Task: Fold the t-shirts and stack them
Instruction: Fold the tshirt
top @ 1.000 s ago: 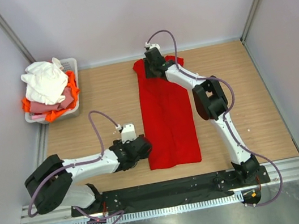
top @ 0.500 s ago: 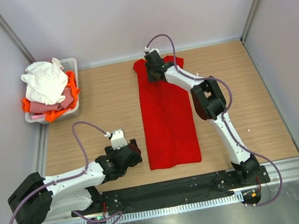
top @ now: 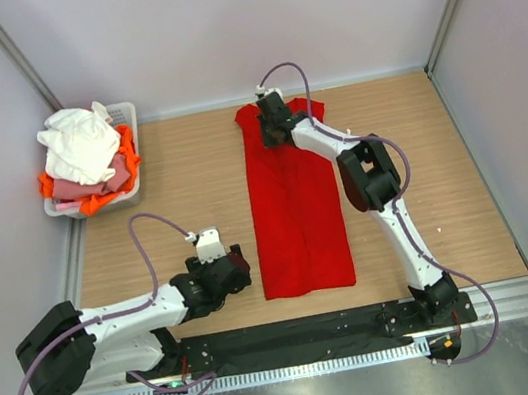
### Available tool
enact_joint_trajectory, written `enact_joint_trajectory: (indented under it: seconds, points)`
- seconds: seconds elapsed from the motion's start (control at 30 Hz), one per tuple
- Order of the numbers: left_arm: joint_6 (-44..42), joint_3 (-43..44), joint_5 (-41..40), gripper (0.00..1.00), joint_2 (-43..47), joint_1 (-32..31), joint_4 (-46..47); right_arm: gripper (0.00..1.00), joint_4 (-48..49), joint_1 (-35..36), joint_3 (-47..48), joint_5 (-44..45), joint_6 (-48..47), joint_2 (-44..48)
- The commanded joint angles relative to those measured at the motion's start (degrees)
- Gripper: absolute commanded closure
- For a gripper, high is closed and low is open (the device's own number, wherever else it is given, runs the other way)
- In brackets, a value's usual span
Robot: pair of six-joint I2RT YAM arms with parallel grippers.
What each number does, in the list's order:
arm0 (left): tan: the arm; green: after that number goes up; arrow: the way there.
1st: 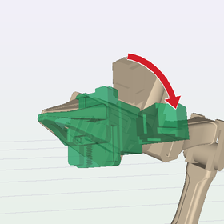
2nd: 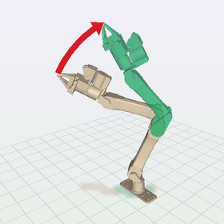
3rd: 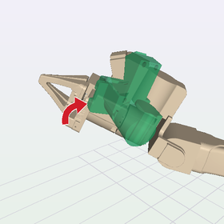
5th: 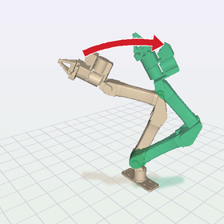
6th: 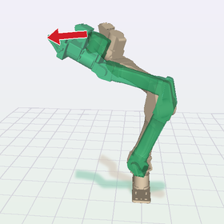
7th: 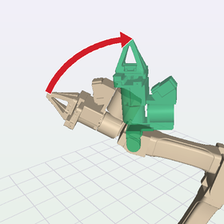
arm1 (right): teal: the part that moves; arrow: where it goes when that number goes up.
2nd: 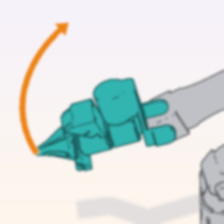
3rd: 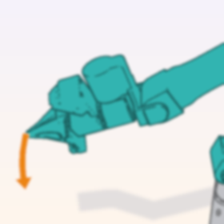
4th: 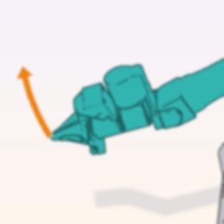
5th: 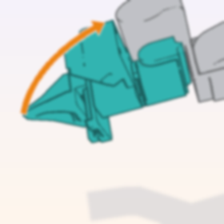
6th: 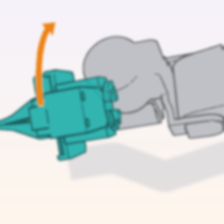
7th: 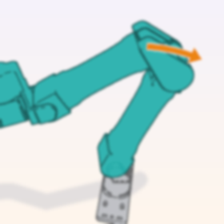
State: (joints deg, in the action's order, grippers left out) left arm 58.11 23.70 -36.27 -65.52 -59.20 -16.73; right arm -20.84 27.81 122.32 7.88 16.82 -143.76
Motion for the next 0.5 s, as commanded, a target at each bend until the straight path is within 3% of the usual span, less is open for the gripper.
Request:
enact_joint_trajectory:
  seconds: [0.0,0.47]
  points:
    - [1.0,1.1,-2.1,0.16,-0.7,-0.1,1.6,0.98,3.6,0.2,-3.8,2.0,-0.7,7.4]
    - [1.4,-0.4,-2.3,0.18,2.4,-0.1,1.6,0.99,7.6,-0.1,-19.6,11.4,1.3,19.8]
